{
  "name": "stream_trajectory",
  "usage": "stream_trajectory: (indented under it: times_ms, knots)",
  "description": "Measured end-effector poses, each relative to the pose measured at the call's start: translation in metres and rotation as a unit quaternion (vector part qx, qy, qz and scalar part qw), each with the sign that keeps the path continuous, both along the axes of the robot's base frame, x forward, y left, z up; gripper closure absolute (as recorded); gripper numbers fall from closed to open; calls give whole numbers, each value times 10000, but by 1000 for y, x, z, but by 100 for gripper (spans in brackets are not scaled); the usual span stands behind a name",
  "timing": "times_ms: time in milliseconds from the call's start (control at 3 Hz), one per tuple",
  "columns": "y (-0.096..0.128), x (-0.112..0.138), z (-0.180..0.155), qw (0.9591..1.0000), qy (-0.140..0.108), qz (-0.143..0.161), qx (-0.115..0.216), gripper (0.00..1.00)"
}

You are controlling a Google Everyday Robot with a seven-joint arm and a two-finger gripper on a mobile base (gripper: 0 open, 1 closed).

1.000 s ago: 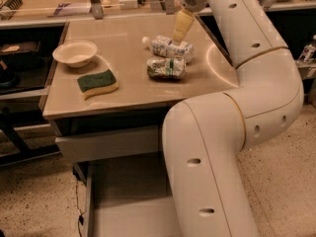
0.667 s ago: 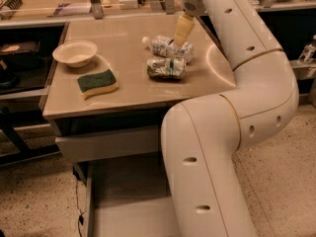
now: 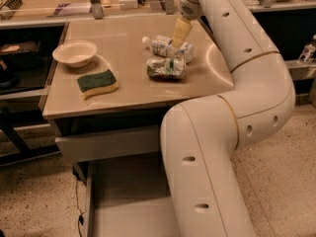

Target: Place blue plastic bottle into middle drawer

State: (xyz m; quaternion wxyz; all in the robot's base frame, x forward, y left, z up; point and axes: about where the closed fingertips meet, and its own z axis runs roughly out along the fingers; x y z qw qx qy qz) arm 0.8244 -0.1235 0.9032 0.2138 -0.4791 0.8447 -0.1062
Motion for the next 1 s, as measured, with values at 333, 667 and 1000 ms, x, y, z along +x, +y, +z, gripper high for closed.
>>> stream_trajectory:
  times_ms: [333, 667, 1000]
  knots:
    - [0, 3, -7, 10000, 19, -20, 28, 0]
    - [2, 6, -13, 10000, 31, -22, 8, 0]
    - [8, 11, -26, 9999, 90, 15, -73, 0]
